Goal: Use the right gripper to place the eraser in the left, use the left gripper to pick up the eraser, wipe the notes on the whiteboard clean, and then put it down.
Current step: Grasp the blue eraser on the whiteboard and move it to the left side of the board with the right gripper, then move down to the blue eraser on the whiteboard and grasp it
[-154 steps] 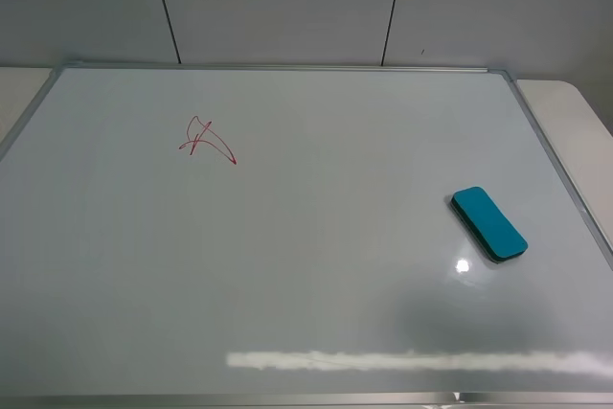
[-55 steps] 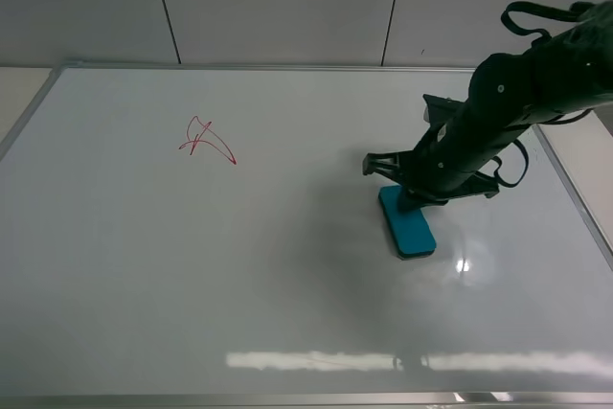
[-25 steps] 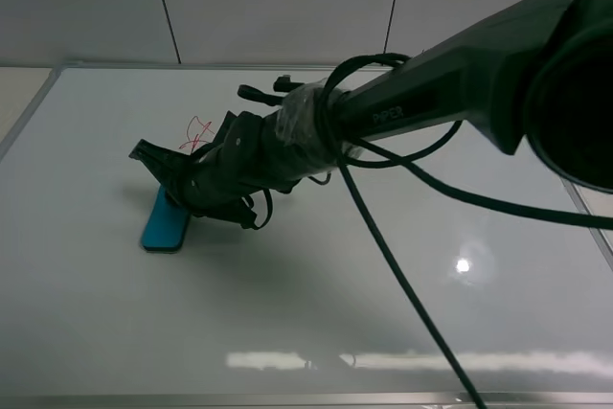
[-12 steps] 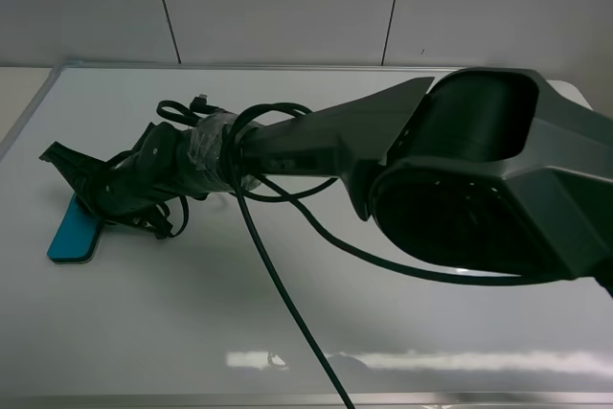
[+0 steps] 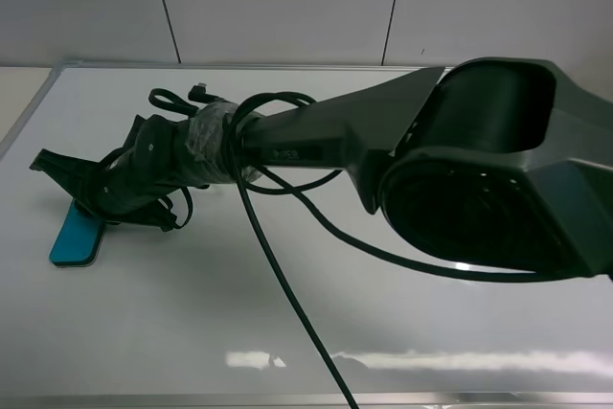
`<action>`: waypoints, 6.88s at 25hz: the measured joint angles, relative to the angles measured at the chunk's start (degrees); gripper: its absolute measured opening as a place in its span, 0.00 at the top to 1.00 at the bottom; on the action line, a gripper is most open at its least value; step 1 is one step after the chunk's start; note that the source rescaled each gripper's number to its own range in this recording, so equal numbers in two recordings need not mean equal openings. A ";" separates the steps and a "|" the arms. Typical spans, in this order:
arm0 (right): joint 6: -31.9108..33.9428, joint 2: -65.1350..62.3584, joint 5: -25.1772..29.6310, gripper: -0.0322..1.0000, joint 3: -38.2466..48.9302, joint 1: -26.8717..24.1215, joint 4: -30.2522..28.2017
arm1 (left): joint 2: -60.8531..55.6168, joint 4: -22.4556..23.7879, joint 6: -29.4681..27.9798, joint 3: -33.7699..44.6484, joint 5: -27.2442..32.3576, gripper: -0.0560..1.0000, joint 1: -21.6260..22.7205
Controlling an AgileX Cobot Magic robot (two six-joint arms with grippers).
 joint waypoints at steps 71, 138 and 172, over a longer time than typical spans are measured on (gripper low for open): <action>-7.89 -125.11 31.95 0.00 60.00 -63.75 -62.43 | 0.00 0.00 0.00 0.00 0.00 0.00 0.00; -23.47 -142.54 46.79 0.00 79.15 -63.75 -47.69 | 0.00 0.00 0.00 0.00 0.00 0.00 0.00; -23.47 -142.54 46.79 0.00 79.15 -63.75 -47.73 | 18.03 -0.40 2.22 -5.37 -9.82 0.00 0.00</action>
